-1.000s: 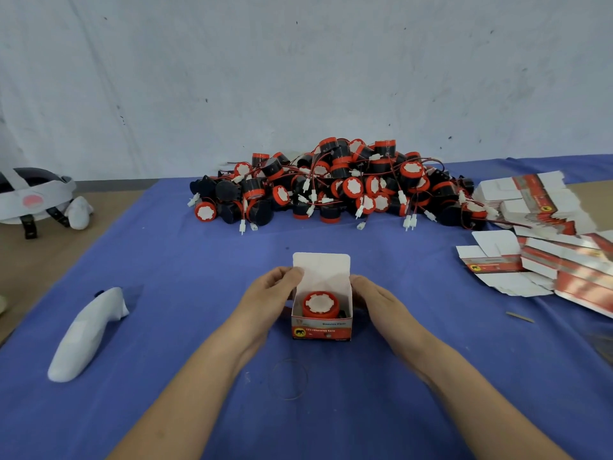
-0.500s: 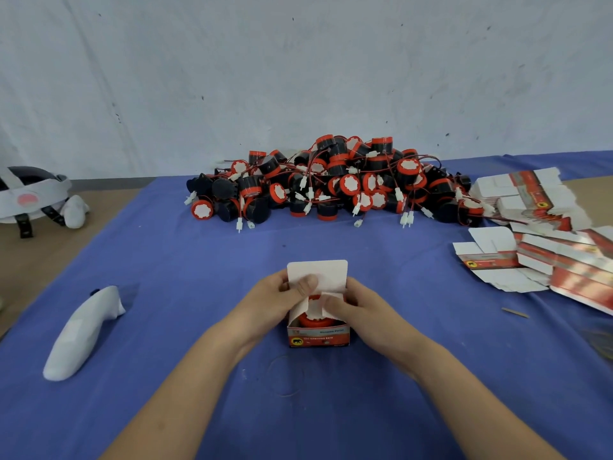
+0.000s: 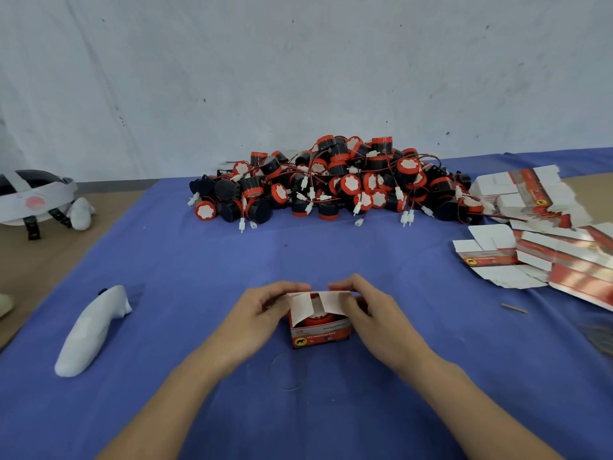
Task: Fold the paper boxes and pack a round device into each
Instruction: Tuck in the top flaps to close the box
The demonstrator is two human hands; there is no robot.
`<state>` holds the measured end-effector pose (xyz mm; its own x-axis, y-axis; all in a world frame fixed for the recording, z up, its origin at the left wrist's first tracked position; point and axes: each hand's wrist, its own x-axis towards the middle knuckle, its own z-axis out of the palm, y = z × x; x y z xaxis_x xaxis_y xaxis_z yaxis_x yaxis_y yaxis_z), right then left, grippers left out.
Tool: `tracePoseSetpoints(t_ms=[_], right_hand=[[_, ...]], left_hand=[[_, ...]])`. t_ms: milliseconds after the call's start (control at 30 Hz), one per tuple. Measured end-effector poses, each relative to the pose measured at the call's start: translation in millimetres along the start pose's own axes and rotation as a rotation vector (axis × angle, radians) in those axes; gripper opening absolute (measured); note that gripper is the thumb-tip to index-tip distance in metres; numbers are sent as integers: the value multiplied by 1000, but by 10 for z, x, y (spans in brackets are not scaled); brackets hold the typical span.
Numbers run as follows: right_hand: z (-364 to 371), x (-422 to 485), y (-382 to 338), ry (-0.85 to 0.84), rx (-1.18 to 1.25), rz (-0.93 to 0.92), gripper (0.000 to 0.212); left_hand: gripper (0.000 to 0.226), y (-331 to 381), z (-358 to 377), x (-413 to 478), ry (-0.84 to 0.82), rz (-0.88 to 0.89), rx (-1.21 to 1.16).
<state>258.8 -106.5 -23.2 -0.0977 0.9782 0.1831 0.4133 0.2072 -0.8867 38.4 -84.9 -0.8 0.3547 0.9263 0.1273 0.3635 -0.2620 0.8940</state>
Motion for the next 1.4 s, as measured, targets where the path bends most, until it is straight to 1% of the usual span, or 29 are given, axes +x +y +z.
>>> tracePoseSetpoints(t_ms=[67,100,167,200,233,267,367,533,633,700,733,767,833,900,1000,1100,1200,1300,1400], right_hand=[[-56,-22,35,-24,-81,-14,35],[-73,-34,48,-42,-107,-20,38],[-82,-46,71,-90,-132,-41,35],[-80,-51,80,-118,-154,-54,28],[-78,-60,90,-144,-188,-70,23],[-82,-70,88,-163,-225,-92,26],[-103,-83,73,-174,-284,-163,38],[-139,-97,38,-172,-399,-240,32],[-151,-106,8,-177,-477,-273,49],[-136,-102,-16,-191,-546,-290,61],[-125,-100,-26,-189,-579,-288,63],[-118,-96,-34,-176,-591,-280,60],[-107,-90,-47,-136,-546,-263,46],[-90,-87,-72,-107,-455,-251,40],[-73,-87,-98,-84,-369,-238,42],[-82,-108,-80,-97,-385,-249,37],[-85,-135,-59,-133,-420,-262,33],[-79,-146,-65,-131,-425,-249,32],[-103,-160,-69,-138,-461,-247,43]], left_hand=[[54,-39,-1,-60,10,92,197],[59,-58,-5,-92,-4,144,286],[66,-97,-31,-135,-40,216,442],[68,-109,-52,-146,-54,227,504],[68,-114,-71,-153,-64,228,531],[63,-112,-82,-161,-65,230,517],[37,-58,-43,-187,-29,251,424],[39,-82,16,-214,-58,291,512],[44,-87,-8,-221,-55,373,637],[43,-82,20,-237,-6,453,743],[41,-80,45,-249,15,482,787],[40,-82,69,-257,32,496,815],[39,-63,85,-266,48,457,788],[36,-22,68,-275,64,385,699],[31,4,60,-269,41,331,597],[31,-38,56,-273,26,299,509],[34,-78,58,-280,24,327,505],[35,-92,48,-277,31,343,516],[33,-99,32,-289,49,357,530]])
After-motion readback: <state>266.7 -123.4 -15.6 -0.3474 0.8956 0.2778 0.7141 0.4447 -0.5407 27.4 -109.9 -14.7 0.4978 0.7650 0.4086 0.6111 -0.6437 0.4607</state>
